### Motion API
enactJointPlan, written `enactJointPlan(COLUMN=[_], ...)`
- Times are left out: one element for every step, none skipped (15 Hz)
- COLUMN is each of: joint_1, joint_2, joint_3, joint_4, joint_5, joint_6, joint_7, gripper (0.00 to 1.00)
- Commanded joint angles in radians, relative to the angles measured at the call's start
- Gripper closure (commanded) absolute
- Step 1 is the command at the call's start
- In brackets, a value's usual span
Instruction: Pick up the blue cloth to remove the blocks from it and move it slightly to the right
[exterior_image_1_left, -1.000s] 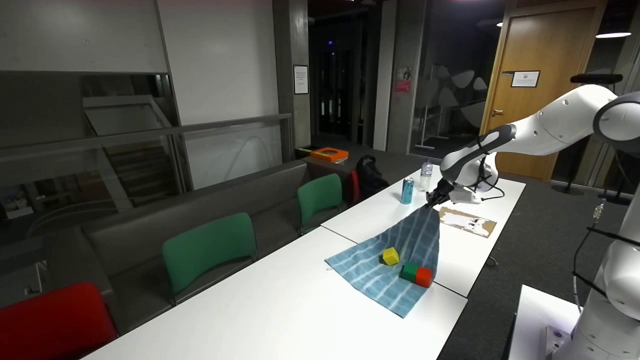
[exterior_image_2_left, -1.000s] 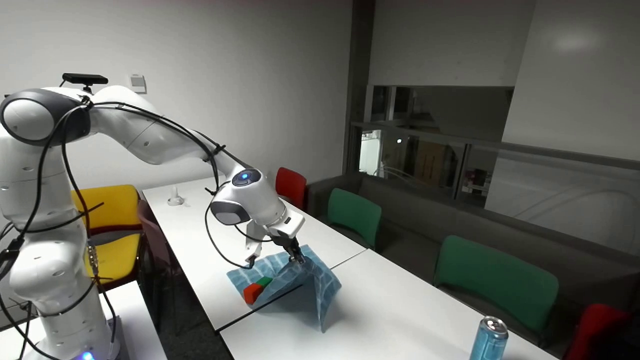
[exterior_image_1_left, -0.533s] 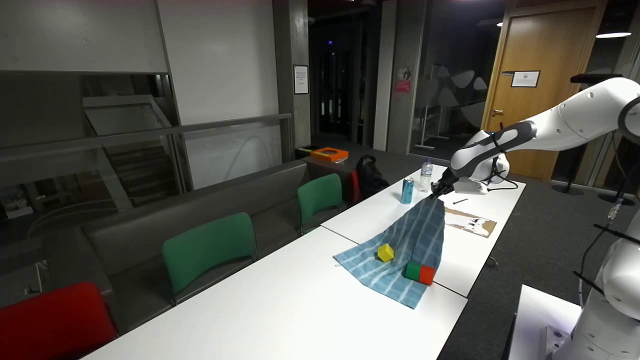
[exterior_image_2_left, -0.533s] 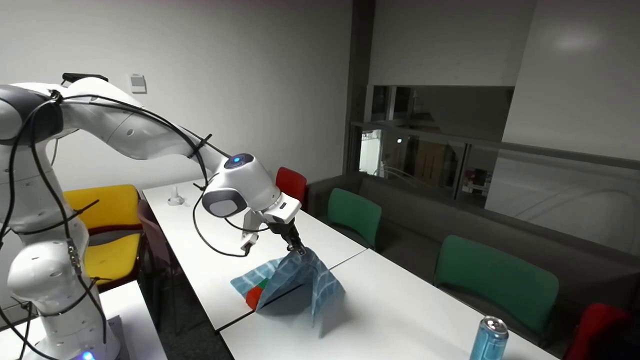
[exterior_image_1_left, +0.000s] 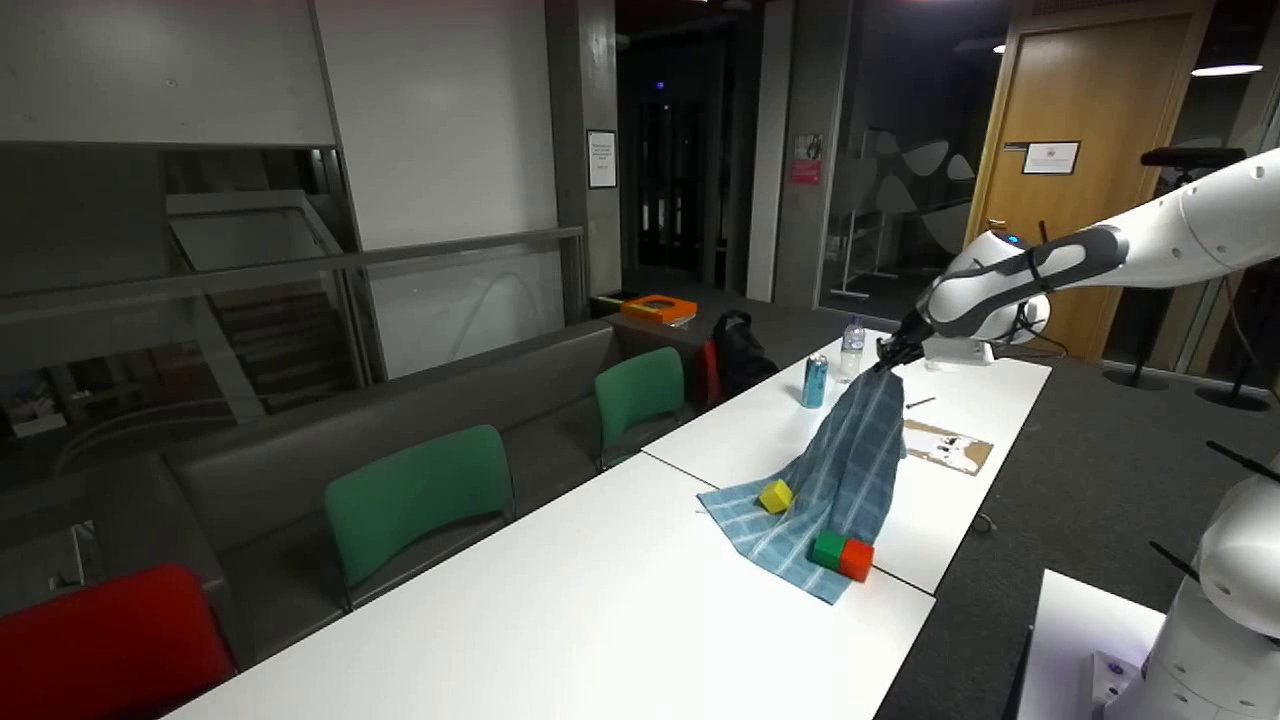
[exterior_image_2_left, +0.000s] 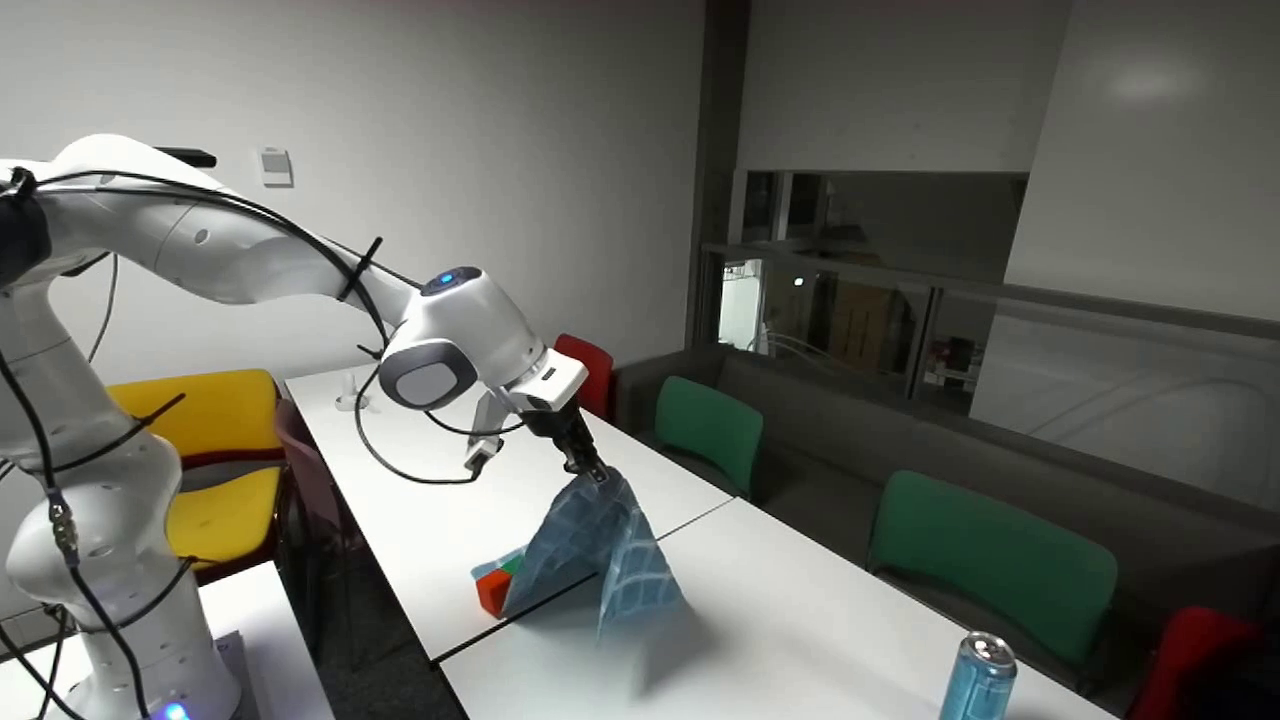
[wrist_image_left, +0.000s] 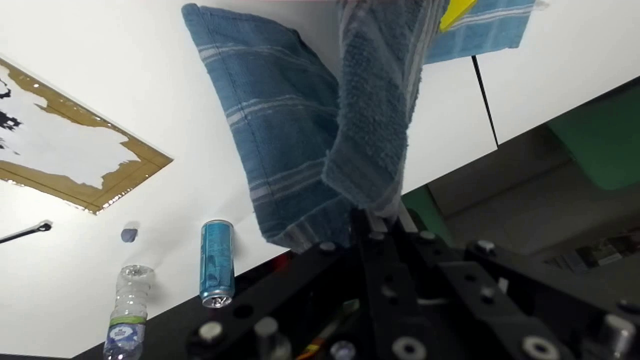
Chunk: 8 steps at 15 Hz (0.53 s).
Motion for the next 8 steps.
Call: enactJointPlan(joint_1=[-0.068,-0.084,-0.099,-0.111,-0.119,-0.125,-0.128,-0.127], joint_2=[-0.13,-0.155,-0.179,-0.204,-0.224,-0.247,-0.267,-0.293], joint_3=[0.058,0.073,0.089,0.101,0.111,0.12,0.128,0.133], joint_4=[-0.06,-0.07,-0.079,-0.087,-0.094,-0.101,-0.104,-0.109], joint_5=[-0.101,-0.124,-0.144,-0.158,-0.166,-0.169,-0.171,-0.168], joint_6=[-0.021,-0.023,-0.026,-0.032,-0.036,-0.048,-0.067,-0.098], joint_7=[0.102,0.126,0.15,0.166,0.178,0.185,0.189,0.185], gripper=[0.98,0.98,0.98,0.98,0.98,0.98,0.98,0.98])
